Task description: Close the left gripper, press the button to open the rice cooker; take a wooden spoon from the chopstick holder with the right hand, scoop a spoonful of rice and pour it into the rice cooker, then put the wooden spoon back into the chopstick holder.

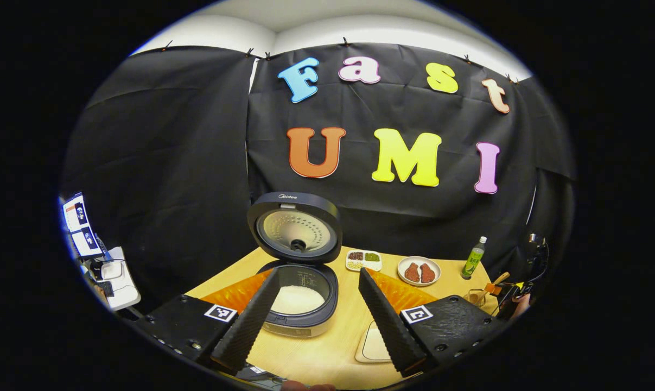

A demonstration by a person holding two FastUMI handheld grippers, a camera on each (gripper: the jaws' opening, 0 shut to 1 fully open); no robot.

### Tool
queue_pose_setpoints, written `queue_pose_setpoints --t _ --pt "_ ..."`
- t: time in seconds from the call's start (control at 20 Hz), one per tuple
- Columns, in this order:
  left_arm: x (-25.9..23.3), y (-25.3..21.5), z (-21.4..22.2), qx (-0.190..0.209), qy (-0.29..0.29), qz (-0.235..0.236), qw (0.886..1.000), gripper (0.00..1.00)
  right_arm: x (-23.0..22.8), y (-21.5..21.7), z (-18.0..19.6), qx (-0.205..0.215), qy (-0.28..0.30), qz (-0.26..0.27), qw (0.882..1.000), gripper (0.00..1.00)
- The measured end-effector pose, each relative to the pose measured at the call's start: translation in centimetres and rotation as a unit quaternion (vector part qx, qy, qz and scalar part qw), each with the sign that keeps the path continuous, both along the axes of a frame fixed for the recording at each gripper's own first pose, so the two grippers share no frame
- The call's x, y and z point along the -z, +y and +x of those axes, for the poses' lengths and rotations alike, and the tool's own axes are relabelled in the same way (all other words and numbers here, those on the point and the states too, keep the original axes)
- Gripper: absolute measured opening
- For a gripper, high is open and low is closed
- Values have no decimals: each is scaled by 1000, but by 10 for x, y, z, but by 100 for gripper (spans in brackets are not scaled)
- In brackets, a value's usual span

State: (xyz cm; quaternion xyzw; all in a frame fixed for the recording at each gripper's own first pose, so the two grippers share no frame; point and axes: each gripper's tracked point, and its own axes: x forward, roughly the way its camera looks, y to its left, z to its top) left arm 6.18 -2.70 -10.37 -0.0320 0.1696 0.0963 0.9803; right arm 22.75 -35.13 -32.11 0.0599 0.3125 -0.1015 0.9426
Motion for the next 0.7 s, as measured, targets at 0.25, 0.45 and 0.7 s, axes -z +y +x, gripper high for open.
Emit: queue_pose_setpoints --t 0.25,0.45,0.7 --pt "4 -3 0 -1 11 2 1000 95 18 -3 15 8 9 11 1000 69" --pt "5 0 -1 -4 15 4 1000 95 17 -3 16 7 8 9 1000 46" --pt "8 3 -7 -15 21 1 1000 95 8 18 12 -15 0 36 999 23"
